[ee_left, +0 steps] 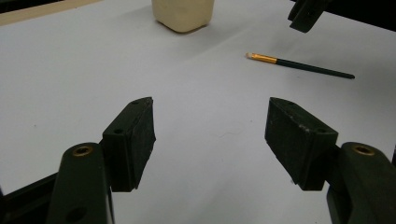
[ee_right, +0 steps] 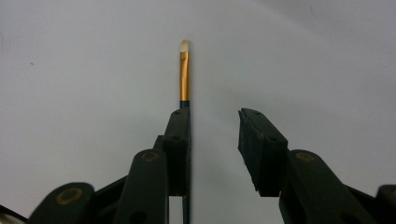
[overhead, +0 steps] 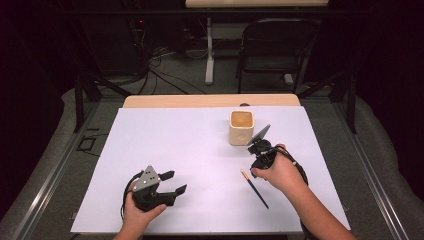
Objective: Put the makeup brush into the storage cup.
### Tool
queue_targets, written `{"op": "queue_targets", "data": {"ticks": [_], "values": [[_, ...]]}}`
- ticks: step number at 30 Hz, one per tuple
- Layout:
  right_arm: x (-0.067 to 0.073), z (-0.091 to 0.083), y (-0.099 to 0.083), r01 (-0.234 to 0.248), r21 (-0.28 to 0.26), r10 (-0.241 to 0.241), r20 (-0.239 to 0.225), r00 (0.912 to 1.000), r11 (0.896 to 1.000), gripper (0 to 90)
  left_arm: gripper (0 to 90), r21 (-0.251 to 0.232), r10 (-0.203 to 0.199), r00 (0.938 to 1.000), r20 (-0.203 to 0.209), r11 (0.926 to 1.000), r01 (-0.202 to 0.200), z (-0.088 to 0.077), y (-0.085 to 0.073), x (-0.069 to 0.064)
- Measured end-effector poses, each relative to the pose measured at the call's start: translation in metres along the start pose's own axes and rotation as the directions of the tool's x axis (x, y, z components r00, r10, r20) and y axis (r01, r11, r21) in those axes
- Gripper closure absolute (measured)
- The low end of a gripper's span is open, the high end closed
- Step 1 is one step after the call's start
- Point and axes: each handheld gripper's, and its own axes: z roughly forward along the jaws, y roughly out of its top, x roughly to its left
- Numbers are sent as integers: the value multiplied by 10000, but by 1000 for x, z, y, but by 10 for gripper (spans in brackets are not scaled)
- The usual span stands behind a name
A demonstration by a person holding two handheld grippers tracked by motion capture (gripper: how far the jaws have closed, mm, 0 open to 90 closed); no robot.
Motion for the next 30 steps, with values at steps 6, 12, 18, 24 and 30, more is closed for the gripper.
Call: {"op": "queue_targets", "data": {"ticks": [6,12,18,24,30], "values": [[4,3,1,-4,198,5,-74,10000,9998,655,331,26,15,10000,34,10000,-15,0,0,0],[5,9,2,58,-69,-60,-239,9997,10000,669,331,21,9,10000,16,10000,-9,0,0,0],[6,8,4,49,337,-44,-164,9999,9994,687,331,33,3,10000,37,10000,-3,1,0,0],[7,10,6,188,463,-178,-204,9996,9987,722,331,73,7,10000,50,10000,-7,1,0,0],[12,16,9,138,492,-129,-192,9997,9987,732,331,73,-28,10000,29,10000,28,1,0,0]]}}
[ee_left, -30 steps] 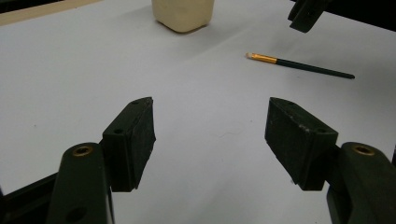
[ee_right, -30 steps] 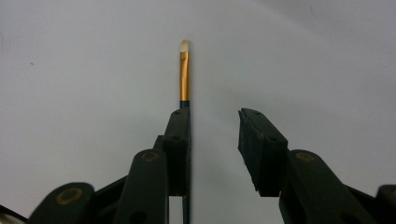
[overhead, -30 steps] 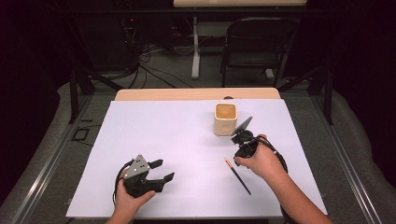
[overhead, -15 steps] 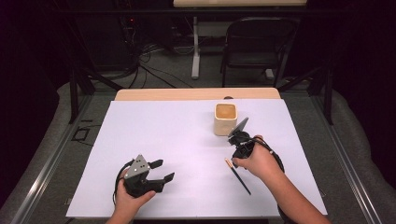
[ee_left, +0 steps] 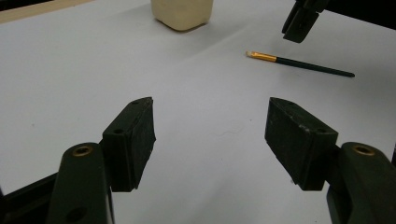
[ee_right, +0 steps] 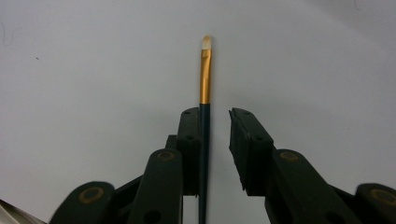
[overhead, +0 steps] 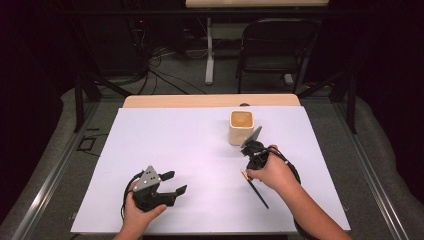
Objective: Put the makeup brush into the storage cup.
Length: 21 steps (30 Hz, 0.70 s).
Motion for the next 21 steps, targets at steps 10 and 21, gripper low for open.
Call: {"op": "queue_targets", "data": {"ticks": [10,21], "values": [[6,1,7,117,637,-131,212,9997,9979,738,331,-31,-78,10000,31,10000,78,0,-1,0],[10,12,11,247,227,-252,226,9994,9994,738,331,-16,-45,10000,38,10000,45,0,-1,1]]}}
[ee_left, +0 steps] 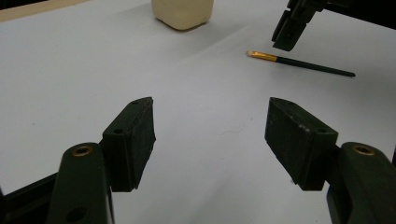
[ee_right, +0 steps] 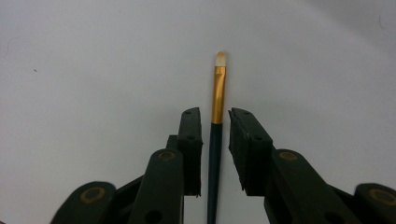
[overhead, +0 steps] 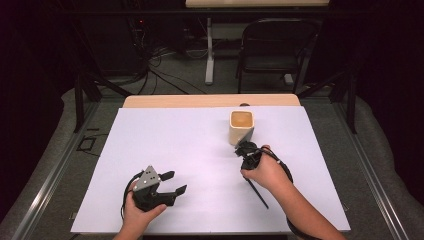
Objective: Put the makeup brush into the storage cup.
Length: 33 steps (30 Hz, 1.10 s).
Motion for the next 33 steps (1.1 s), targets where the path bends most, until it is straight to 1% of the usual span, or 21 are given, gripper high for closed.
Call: {"op": "queue_targets", "data": {"ticks": [3,5,6,10,11,13,14,15,16,17,18,19,22,27,28,29,31,32,33], "values": [[0,1,0,-8,44,8,-20,10000,10000,738,331,37,61,10000,-4,10000,-61,0,0,0],[1,2,0,2,-65,-3,-78,10000,10000,741,331,52,56,10000,-27,10000,-56,0,0,0],[1,2,1,28,43,-27,-39,10000,10000,741,331,50,49,10000,-28,10000,-49,0,0,0],[2,3,1,37,102,-37,-33,10000,9999,741,331,32,34,10000,9,10000,-34,0,0,0],[2,3,2,161,74,-161,-43,9999,9998,741,331,39,49,10000,0,10000,-49,0,0,0],[3,4,2,64,102,-64,-43,10000,9999,741,331,35,41,10000,8,10000,-41,0,0,0],[3,4,2,105,105,-104,-33,9999,9999,741,331,49,52,10000,-27,10000,-52,0,0,0],[3,5,2,97,11,-97,-83,9999,10000,741,331,52,64,10000,-27,10000,-64,0,0,0],[3,5,2,104,120,-104,-23,9999,9999,741,331,50,44,10000,-19,10000,-44,0,0,0],[3,5,2,104,120,-104,-23,9999,9999,741,331,54,55,10000,-26,10000,-55,0,0,0],[4,5,2,13,149,-12,-47,10000,9999,741,331,45,54,10000,0,10000,-54,0,0,0],[4,6,2,108,76,-108,-28,9999,9999,741,331,60,52,10000,-23,10000,-52,0,0,0],[4,7,2,127,176,-127,1,9999,9998,741,331,60,63,10000,-22,10000,-63,0,0,0],[4,9,3,113,193,-114,35,9999,9997,745,331,80,77,10000,-2,9999,-77,0,0,0],[3,10,3,223,190,-225,63,9997,9996,746,331,79,67,10000,0,9999,-67,1,0,0],[2,10,4,206,382,-210,106,9997,9991,749,331,79,67,10000,0,9999,-67,1,0,0],[2,12,3,131,291,-132,22,9999,9995,751,331,80,60,10000,2,10000,-60,1,0,0],[2,13,4,19,336,-22,83,10000,9994,756,331,86,65,10000,1,9999,-65,1,0,0],[2,13,4,19,336,-22,83,10000,9994,756,331,81,65,10000,0,9999,-65,1,0,0]]}}
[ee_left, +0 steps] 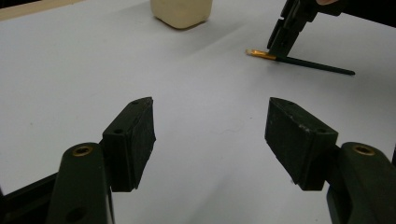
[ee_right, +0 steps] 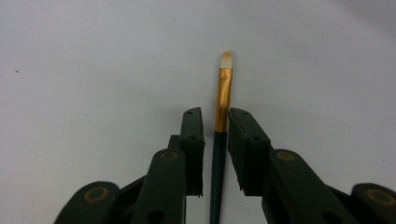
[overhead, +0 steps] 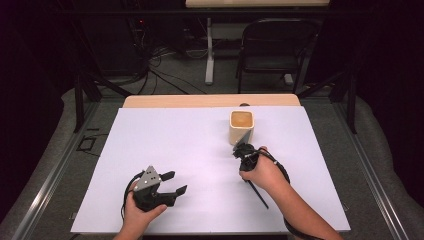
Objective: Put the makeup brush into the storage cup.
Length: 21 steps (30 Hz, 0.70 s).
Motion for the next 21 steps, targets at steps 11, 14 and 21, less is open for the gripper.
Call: {"op": "queue_targets", "data": {"ticks": [11,14,21], "values": [[-2,6,3,-339,-22,339,-67,9994,9994,773,331,0,14,10000,-5,10000,-14,0,0,0],[-3,8,4,-84,-19,84,-14,10000,10000,779,331,3,0,10000,-3,10000,0,0,0,0],[-3,12,5,-95,213,95,0,10000,9997,817,331,13,26,10000,-9,10000,-26,0,0,0]]}}
